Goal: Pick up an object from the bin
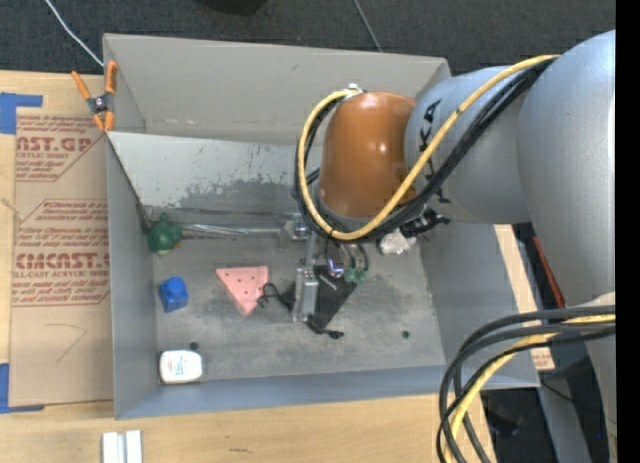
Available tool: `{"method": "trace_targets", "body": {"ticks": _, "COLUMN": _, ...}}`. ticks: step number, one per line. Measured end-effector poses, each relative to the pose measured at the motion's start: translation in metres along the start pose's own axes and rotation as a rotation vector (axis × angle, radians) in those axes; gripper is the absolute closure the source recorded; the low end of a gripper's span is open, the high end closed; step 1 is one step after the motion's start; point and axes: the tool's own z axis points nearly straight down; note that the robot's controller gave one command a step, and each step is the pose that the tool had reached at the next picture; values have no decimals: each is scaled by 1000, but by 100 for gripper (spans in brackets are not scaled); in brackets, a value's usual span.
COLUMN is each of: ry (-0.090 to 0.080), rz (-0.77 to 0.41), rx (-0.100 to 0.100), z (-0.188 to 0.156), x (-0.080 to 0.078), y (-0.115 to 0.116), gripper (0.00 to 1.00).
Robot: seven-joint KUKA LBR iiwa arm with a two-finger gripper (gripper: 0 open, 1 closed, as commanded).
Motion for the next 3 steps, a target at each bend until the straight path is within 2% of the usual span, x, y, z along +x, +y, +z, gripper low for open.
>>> {"method": "trace_targets", "body": {"ticks": 1, "ry": -3, "rz": -151, "rx": -2, "z": 50, "x": -28, "y": 2, "gripper": 0}}
{"method": "trace_targets", "body": {"ticks": 2, "ry": -2, "rz": -249, "rx": 0, "z": 34, "x": -10, "y": -35, "gripper": 0}}
{"method": "trace_targets", "body": {"ticks": 3, "ry": -2, "rz": 19, "rx": -4, "z": 47, "x": -3, "y": -59, "gripper": 100}}
